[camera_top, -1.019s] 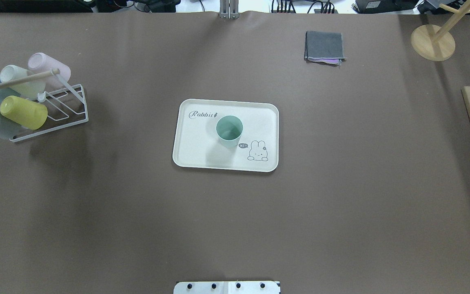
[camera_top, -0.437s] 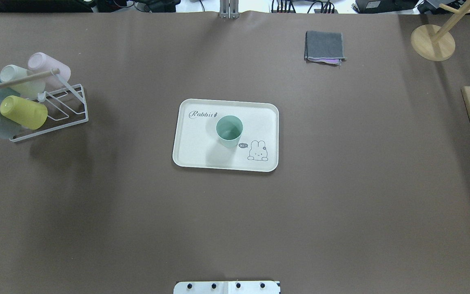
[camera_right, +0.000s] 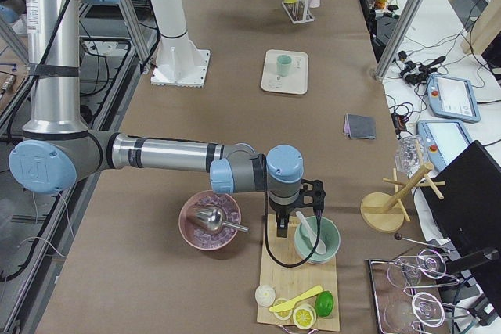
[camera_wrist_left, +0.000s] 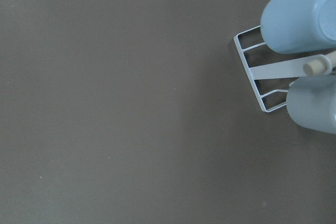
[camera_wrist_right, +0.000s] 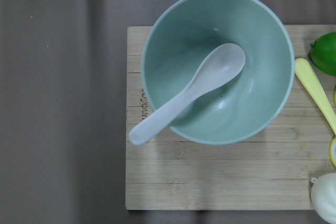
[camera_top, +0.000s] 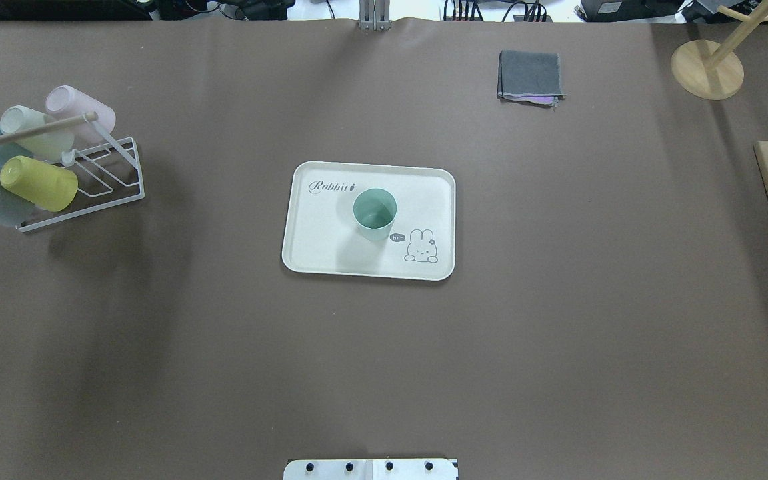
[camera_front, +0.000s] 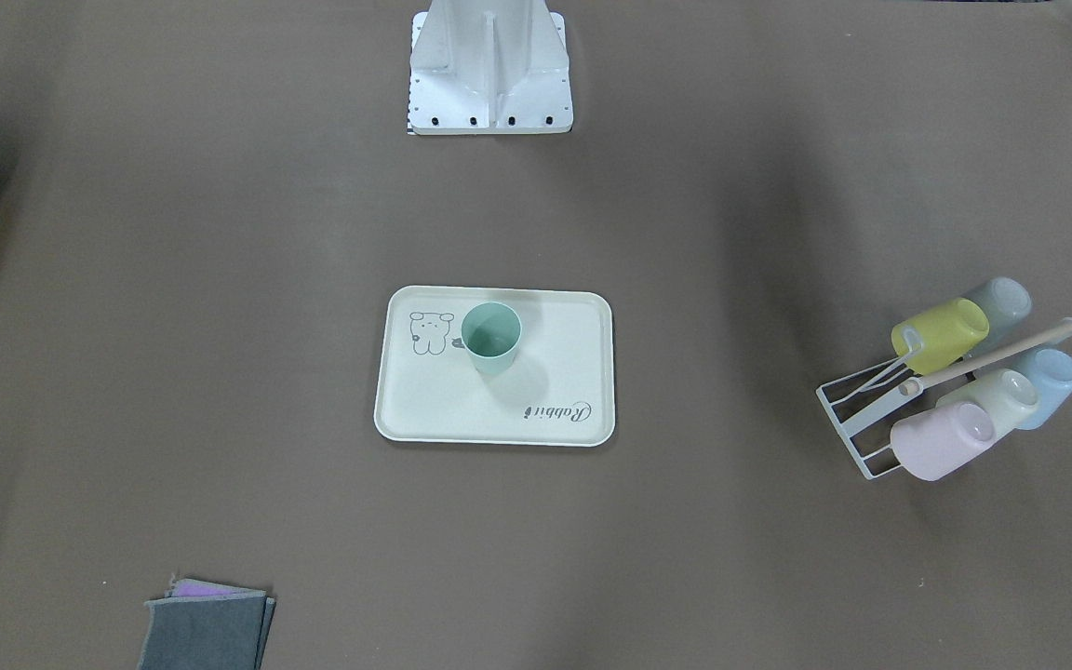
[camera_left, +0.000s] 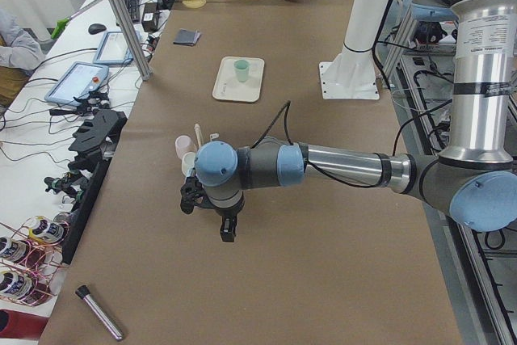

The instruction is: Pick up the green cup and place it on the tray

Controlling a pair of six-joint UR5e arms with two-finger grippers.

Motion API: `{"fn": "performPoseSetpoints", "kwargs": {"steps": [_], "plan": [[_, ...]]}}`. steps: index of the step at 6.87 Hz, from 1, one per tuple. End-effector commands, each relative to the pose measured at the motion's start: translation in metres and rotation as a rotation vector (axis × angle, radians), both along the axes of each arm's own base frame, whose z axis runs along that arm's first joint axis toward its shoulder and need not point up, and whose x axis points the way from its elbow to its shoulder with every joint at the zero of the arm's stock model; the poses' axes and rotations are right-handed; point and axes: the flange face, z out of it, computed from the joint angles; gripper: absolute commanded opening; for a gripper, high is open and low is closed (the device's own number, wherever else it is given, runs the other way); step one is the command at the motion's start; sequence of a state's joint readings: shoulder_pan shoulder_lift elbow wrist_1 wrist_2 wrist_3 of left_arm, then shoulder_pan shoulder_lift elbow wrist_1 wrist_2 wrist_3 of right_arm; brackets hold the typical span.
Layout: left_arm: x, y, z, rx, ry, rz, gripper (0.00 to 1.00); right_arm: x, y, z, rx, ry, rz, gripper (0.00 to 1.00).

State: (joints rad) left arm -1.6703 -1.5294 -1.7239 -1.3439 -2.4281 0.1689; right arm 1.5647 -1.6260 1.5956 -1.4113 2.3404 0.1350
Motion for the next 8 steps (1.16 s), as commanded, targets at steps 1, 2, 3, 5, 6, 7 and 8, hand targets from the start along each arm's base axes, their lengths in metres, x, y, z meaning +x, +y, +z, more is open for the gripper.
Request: {"fn": "performPoseSetpoints", "kwargs": {"steps": [1, 2, 3, 5, 6, 7, 8], "plan": [[-0.014, 0.009, 0.01, -0.019, -0.028, -0.024, 0.99, 0.0, 0.0, 0.0, 0.0, 0.0, 0.0, 1.0], [-0.013, 0.018, 0.021, -0.042, -0.026, -0.026, 0.99, 0.0, 0.0, 0.0, 0.0, 0.0, 0.0, 1.0], [-0.014, 0.014, 0.016, -0.034, -0.033, -0.028, 0.99, 0.0, 0.0, 0.0, 0.0, 0.0, 0.0, 1.0], [-0.013, 0.017, 0.016, -0.034, -0.029, -0.029, 0.99, 0.0, 0.0, 0.001, -0.002, 0.001, 0.0, 1.0], [-0.014, 0.012, 0.015, -0.027, -0.032, -0.028, 0.99, 0.0, 0.0, 0.001, -0.002, 0.001, 0.0, 1.0], [-0.013, 0.013, 0.024, -0.035, -0.037, -0.022, 0.99, 0.001, 0.001, 0.002, -0.004, -0.001, 0.003, 1.0], [-0.014, 0.01, 0.028, 0.004, -0.044, -0.025, 0.99, 0.001, 0.001, 0.002, -0.004, -0.001, 0.003, 1.0]]}}
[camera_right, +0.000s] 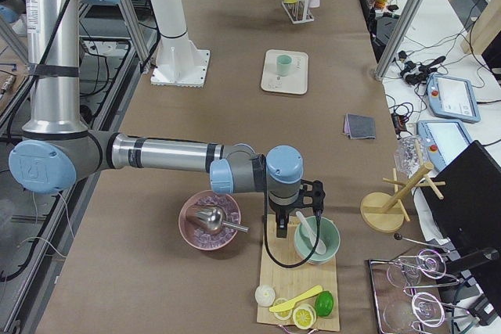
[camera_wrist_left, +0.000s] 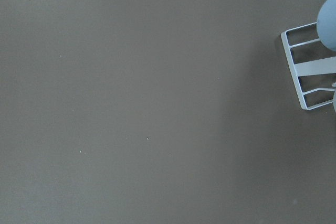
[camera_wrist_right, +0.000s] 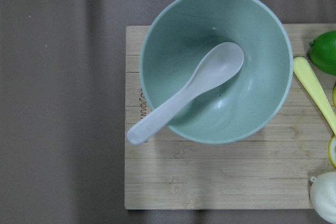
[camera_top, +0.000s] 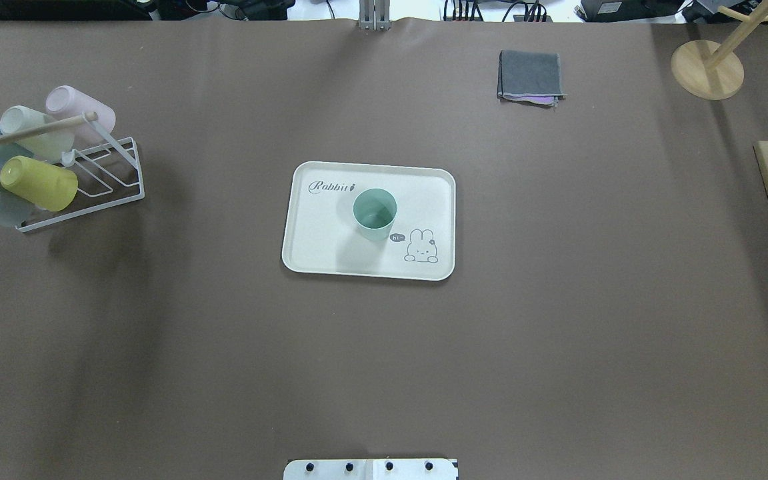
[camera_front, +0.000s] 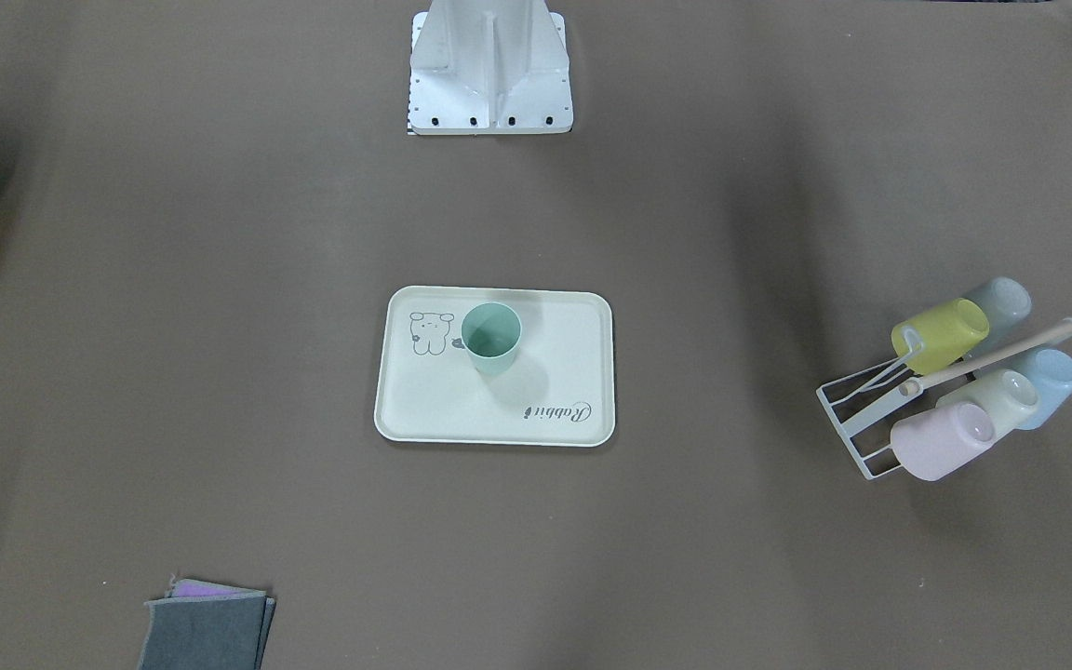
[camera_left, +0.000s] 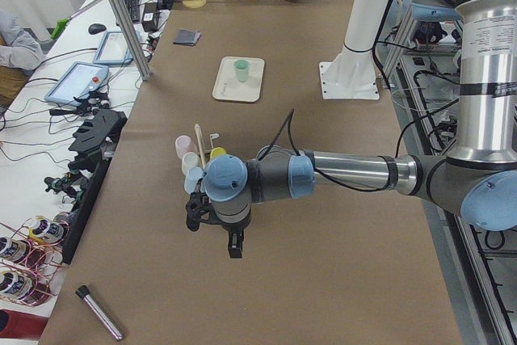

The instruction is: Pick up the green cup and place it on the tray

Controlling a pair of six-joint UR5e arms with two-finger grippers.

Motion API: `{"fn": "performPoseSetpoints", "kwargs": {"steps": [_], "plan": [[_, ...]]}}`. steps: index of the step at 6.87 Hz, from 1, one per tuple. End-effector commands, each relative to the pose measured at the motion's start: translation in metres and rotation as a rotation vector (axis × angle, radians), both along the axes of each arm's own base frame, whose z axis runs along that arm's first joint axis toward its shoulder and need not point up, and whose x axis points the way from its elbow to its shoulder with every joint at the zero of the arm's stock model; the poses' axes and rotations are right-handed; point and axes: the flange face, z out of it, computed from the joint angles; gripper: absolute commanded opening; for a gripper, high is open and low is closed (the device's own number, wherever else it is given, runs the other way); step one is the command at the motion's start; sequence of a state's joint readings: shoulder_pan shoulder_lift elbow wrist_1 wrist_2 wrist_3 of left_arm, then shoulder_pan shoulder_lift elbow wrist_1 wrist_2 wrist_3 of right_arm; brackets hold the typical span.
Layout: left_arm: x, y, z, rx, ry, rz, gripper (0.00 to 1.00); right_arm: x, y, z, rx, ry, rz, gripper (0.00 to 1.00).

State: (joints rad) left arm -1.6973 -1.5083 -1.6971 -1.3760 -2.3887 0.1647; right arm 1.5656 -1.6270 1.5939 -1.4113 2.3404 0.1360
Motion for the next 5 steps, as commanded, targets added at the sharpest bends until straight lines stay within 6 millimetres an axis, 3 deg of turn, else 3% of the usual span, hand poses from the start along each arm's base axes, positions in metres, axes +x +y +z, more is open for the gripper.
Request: {"fn": "performPoseSetpoints", "kwargs": {"steps": [1, 5], "plan": [[0.0007, 0.0036, 0.0238, 0.003, -0.002, 0.002, 0.99, -0.0005, 0.0002, 0.0003, -0.001, -0.001, -0.001, 1.0], [0.0001, 0.0043, 0.0186, 0.011, -0.002, -0.002, 0.99, -0.0006, 0.0018, 0.0016, -0.004, -0.002, -0.001, 1.0]]}}
